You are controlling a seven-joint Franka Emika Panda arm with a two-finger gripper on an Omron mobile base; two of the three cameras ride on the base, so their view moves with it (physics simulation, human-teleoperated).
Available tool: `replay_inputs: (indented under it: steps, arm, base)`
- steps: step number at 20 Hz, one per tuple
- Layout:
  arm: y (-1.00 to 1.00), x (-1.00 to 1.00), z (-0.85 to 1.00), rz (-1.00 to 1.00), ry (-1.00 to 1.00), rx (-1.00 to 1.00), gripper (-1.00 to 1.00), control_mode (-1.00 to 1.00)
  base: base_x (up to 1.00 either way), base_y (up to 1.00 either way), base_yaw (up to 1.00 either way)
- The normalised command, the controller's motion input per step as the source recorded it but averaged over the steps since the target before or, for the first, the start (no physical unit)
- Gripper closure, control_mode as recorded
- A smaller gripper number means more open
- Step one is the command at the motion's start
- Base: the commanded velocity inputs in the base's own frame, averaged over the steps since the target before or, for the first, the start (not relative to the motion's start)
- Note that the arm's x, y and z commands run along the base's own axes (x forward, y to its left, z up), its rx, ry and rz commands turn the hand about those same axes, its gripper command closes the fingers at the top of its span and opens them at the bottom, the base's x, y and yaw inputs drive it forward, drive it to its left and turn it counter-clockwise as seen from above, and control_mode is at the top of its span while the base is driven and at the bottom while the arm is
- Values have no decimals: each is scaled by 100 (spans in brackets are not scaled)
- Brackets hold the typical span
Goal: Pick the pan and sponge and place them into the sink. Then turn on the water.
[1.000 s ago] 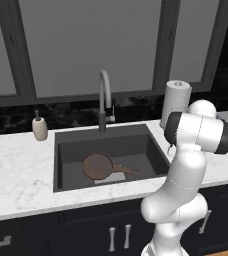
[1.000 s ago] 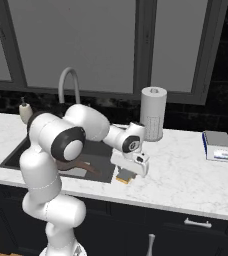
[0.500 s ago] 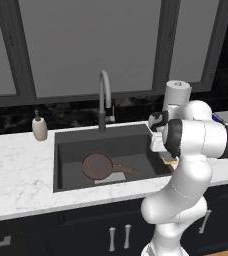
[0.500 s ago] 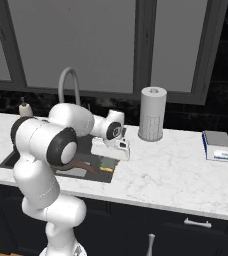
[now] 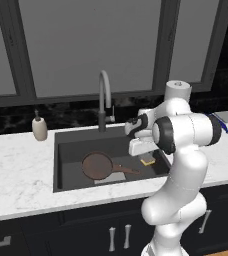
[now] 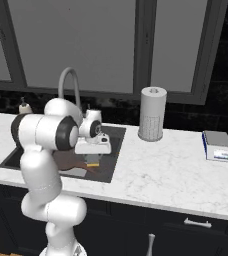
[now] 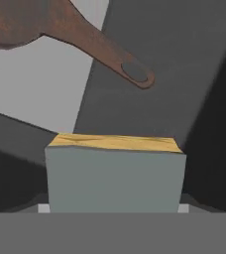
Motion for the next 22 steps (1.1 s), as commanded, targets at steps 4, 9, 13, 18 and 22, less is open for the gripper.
replay_inputs:
  steps: [4,9,13,18,22]
  arm:
    - [23,71,-49,14,0,8,100,-100]
    - [15,60,-65,7,0,2,100,-100]
    - [19,42,-77,4,-3,0,100,-100]
    - [23,40,-74,0,-4,-2,100,-100]
    - [5,31,-39,0,0,0,100,-100]
  base:
    - [0,0,0]
    - [0,0,0]
    - [0,0,0]
    - [0,0,0]
    - [0,0,0]
